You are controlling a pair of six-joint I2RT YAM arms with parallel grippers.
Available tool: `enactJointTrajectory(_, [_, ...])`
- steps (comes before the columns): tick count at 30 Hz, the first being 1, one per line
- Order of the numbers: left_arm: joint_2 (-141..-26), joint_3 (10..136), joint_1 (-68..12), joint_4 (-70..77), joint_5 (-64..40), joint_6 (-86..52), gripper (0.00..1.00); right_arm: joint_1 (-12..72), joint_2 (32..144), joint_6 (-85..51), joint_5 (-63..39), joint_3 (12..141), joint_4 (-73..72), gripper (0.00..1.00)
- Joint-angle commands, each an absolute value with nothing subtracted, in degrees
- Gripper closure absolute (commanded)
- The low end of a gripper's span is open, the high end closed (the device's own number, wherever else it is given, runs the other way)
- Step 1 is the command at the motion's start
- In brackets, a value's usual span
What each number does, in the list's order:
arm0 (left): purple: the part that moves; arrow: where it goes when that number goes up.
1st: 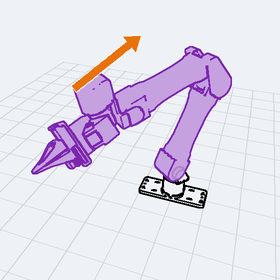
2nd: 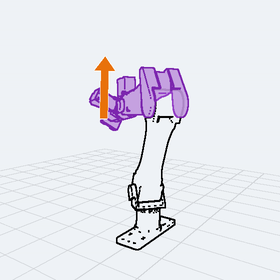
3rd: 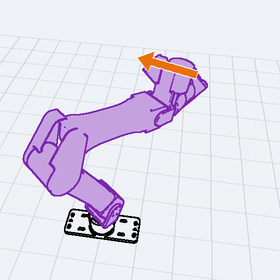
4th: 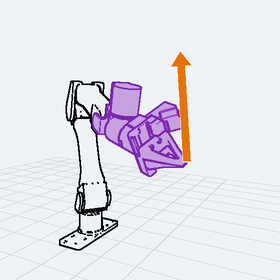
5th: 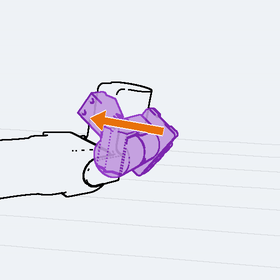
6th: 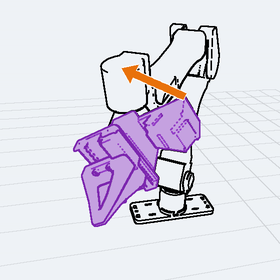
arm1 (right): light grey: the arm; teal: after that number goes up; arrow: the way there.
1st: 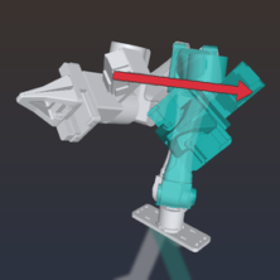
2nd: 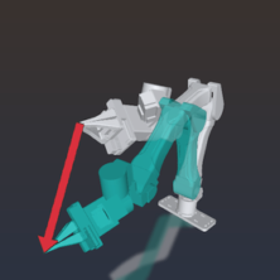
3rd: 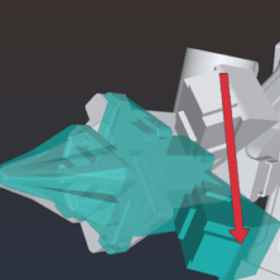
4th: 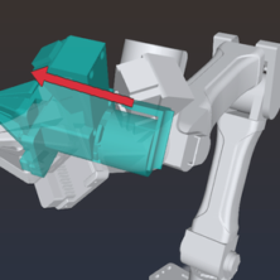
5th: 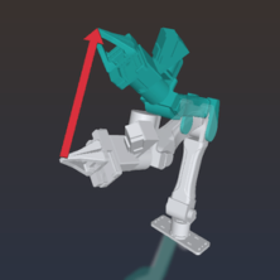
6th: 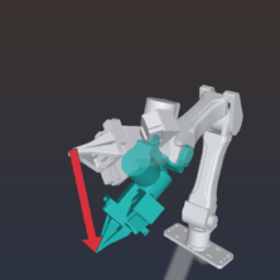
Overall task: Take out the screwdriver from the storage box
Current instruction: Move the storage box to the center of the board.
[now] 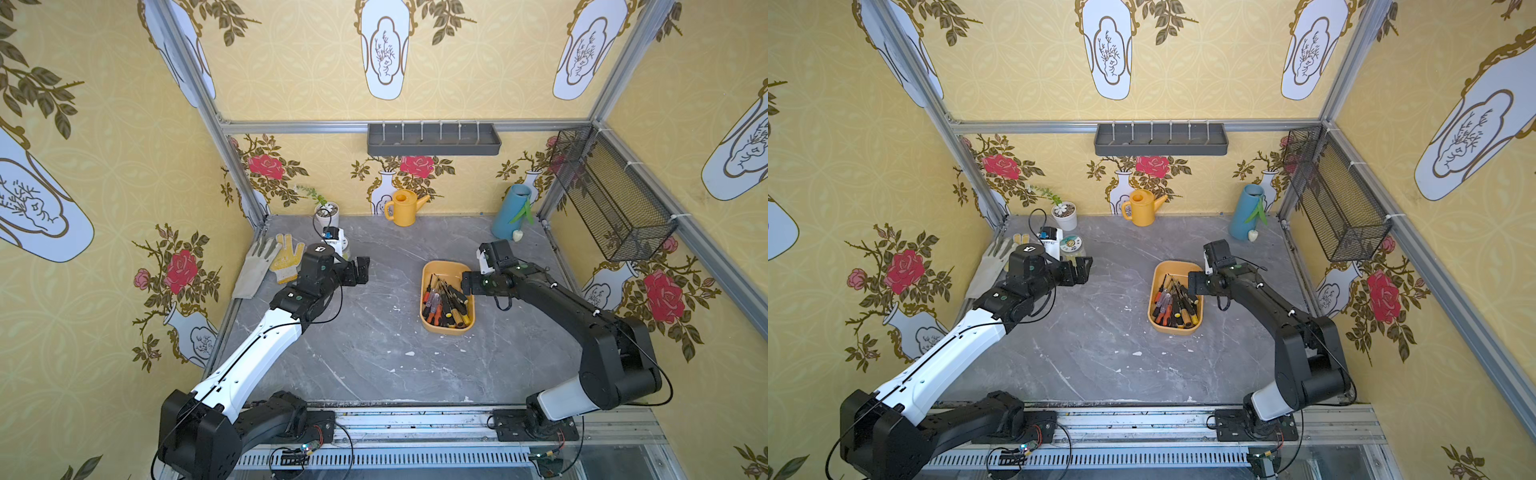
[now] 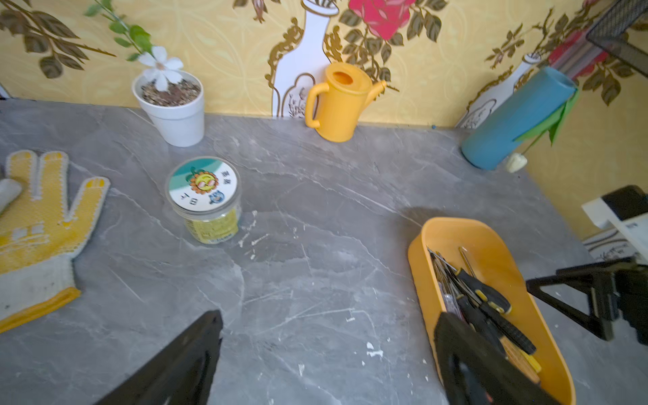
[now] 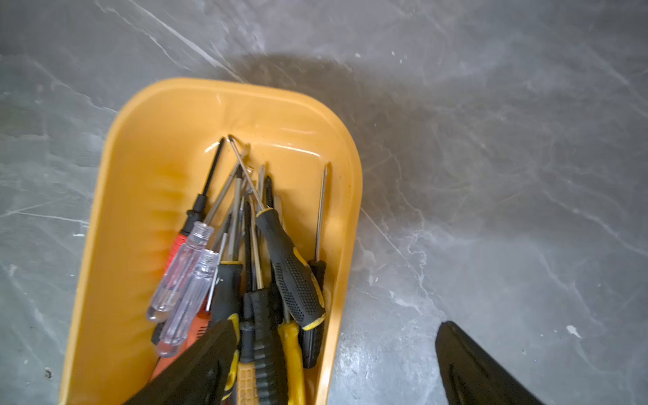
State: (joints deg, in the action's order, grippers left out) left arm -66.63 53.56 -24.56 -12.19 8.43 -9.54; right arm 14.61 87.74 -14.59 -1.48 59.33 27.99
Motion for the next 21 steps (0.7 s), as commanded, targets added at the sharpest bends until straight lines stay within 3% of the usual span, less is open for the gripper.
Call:
enactJointTrajectory(1, [-68.0,54.3,-26.0,-16.4,9.0,-12.1,0.01,14.6,90.0,-17.6,-0.6,60.0,29.6,0.09])
enactJointTrajectory(6, [-70.0,54.0,-26.8,-17.1,7.1,-15.9,0.01,13.9,93.0,-19.0,-2.0,60.6,28.3,0.17])
enactJointTrajectory(21, [-75.9,54.5,-29.0,-19.3,5.3,-17.8,0.01,12.9,101.8,-19.6,-3.0,67.5,30.6,0.58])
